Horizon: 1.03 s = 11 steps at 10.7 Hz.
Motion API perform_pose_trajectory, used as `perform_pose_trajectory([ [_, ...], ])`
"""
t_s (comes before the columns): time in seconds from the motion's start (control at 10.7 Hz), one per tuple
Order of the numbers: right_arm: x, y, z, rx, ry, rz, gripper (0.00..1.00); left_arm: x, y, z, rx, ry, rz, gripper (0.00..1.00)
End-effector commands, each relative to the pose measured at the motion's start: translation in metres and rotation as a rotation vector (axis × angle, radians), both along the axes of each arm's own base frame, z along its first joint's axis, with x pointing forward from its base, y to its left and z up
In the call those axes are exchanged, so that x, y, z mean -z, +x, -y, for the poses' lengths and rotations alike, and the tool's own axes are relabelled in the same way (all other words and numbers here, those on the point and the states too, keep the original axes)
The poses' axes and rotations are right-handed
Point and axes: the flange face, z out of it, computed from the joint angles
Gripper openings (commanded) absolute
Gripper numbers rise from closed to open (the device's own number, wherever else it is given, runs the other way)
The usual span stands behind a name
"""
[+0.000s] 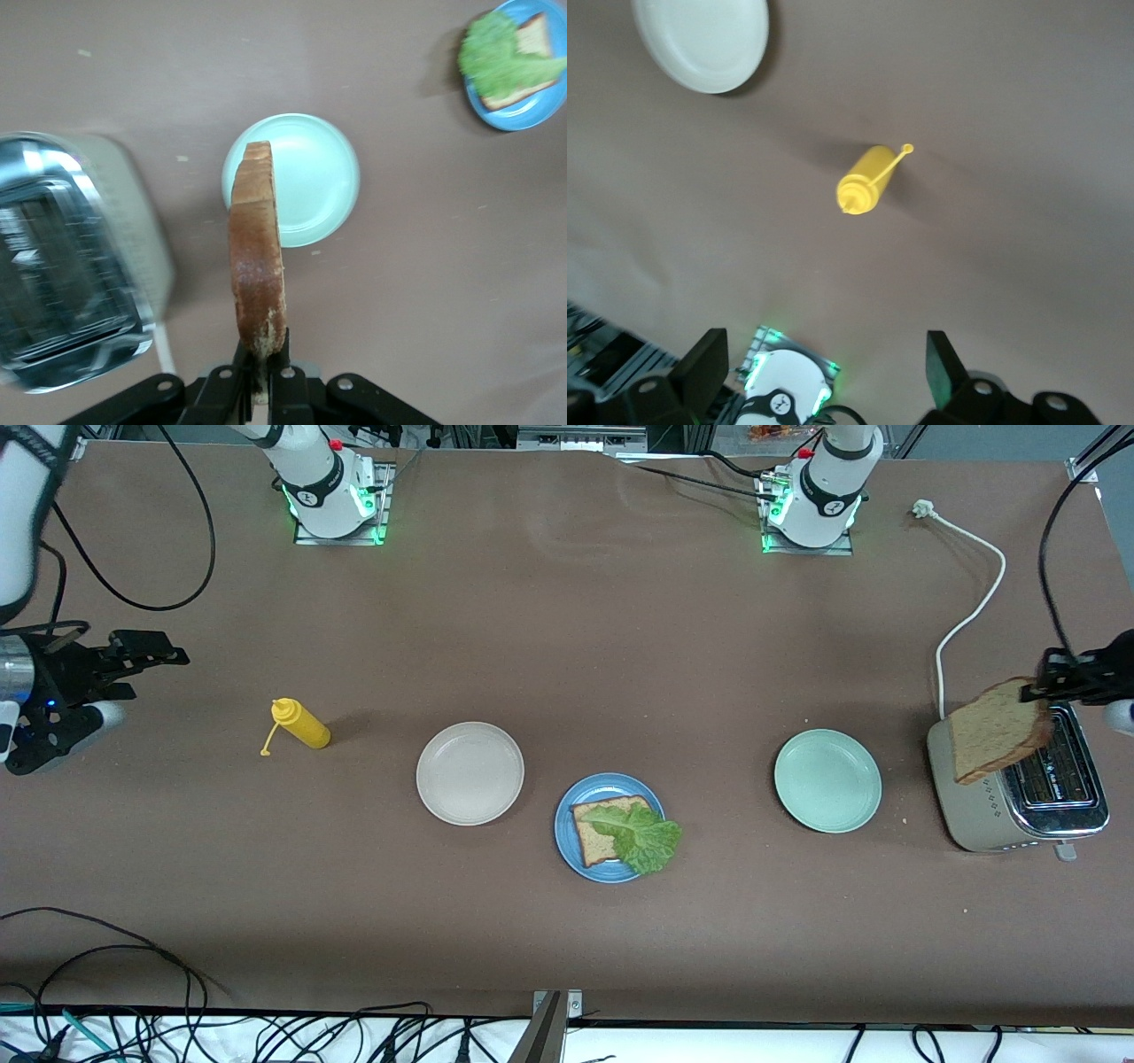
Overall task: Make sandwich in blue plate with both arms
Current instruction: 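Carry the bread slice with the left gripper over the blue plate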
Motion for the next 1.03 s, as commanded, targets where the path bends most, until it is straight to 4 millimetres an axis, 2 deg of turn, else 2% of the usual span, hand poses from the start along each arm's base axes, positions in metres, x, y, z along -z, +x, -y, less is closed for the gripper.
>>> perform_pose_trajectory([
  [0.0, -0.024, -0.006, -0.034, 0.039, -0.182, 0.107, 0.97, 0.031, 0.012, 0.06, -0.101, -0.078, -0.046, 0.0],
  [0.09, -0.025, -0.009, -0.03, 0.05, -0.17, 0.14, 0.96, 0.047, 0.014, 0.08, -0.155, -0.171, -0.095, 0.0],
  [0.19, -0.024, -0.013, -0.028, 0.051, -0.157, 0.17, 0.94, 0.062, 0.019, 0.09, -0.23, -0.257, -0.12, 0.0],
  [0.28, -0.024, -0.016, -0.029, 0.044, -0.155, 0.195, 0.94, 0.076, 0.022, 0.104, -0.27, -0.283, -0.12, 0.0],
  [0.56, -0.026, -0.027, -0.046, 0.125, -0.212, 0.211, 0.95, 0.092, 0.026, 0.156, -0.231, -0.306, -0.107, 0.0],
  [0.84, -0.017, -0.042, -0.033, 0.13, -0.17, 0.248, 0.96, 0.119, 0.035, 0.191, -0.28, -0.456, -0.169, 0.0],
  [0.93, -0.014, -0.047, -0.032, 0.117, -0.172, 0.277, 1.0, 0.127, 0.038, 0.211, -0.273, -0.474, -0.169, 0.0],
])
